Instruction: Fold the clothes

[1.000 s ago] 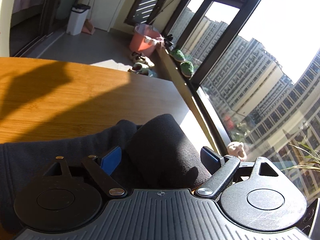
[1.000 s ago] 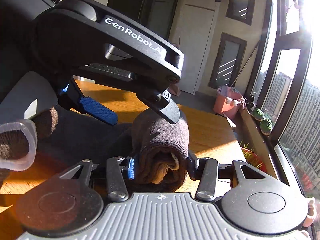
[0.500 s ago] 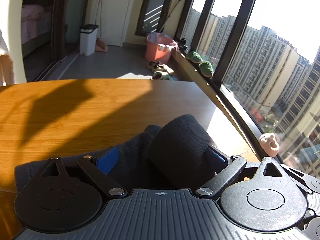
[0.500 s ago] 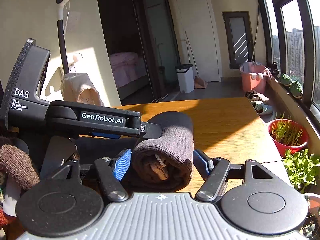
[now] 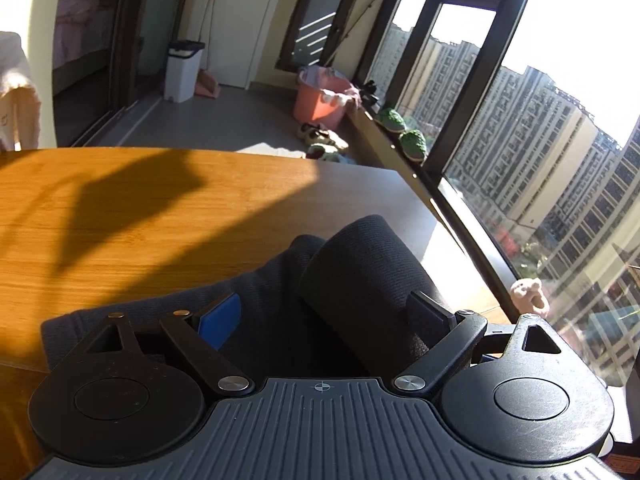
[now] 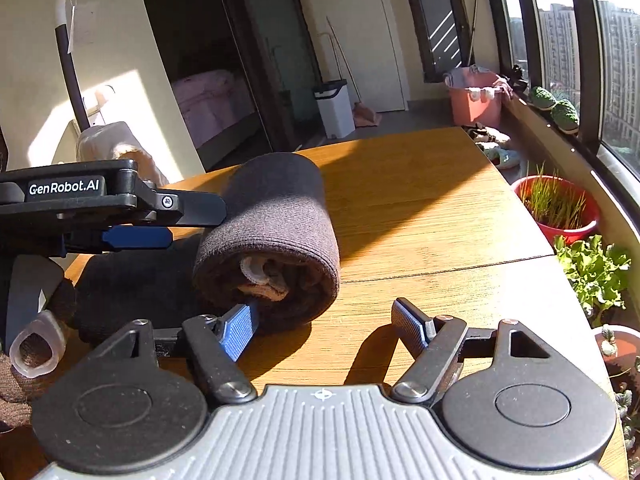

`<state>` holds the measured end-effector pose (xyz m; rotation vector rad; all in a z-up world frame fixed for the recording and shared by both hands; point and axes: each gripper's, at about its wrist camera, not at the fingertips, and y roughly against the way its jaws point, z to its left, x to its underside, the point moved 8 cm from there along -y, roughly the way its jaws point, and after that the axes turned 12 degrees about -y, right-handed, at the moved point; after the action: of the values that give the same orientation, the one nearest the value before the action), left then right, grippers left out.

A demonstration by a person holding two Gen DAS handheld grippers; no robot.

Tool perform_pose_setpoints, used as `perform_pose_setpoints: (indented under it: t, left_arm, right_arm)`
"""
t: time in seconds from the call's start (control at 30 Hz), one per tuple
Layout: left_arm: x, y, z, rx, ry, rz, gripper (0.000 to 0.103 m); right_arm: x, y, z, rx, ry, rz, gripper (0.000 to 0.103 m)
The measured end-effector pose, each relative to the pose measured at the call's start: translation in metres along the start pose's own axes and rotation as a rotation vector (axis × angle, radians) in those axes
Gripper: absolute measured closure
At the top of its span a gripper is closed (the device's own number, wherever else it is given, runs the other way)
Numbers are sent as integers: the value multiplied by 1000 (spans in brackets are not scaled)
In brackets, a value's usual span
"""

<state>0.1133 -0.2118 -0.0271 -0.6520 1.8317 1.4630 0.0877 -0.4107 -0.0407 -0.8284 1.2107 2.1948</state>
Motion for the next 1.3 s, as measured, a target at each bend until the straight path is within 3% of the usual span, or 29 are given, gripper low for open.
perform_pose_setpoints:
  t: [0.2, 0.5, 0.73, 1.0, 1.23, 1.27, 1.3]
  left_arm:
    - [5, -9, 5, -3, 9, 11, 2]
    - [6, -8, 10, -6, 16, 15, 0]
    - [7, -9, 13, -8, 18, 22, 0]
    - [15, -8, 17, 0, 32, 36, 0]
    - [16, -1, 28, 2, 61, 32, 0]
    - [17, 1, 30, -5, 62, 32, 0]
    - [17, 3, 32, -2, 64, 32, 0]
  right_arm:
    - [-8, 26, 5, -68, 28, -81, 27]
    - [-43, 27, -6, -92, -70, -146, 24]
    - [-34, -10, -11, -192, -199, -12, 24]
    - [-20, -12, -6, -140, -138, 3, 23]
    - [-16, -20, 11, -225, -165, 42, 23]
    - [-15, -24, 12, -239, -185, 56, 24]
    - [-14, -26, 11, -258, -211, 66, 37]
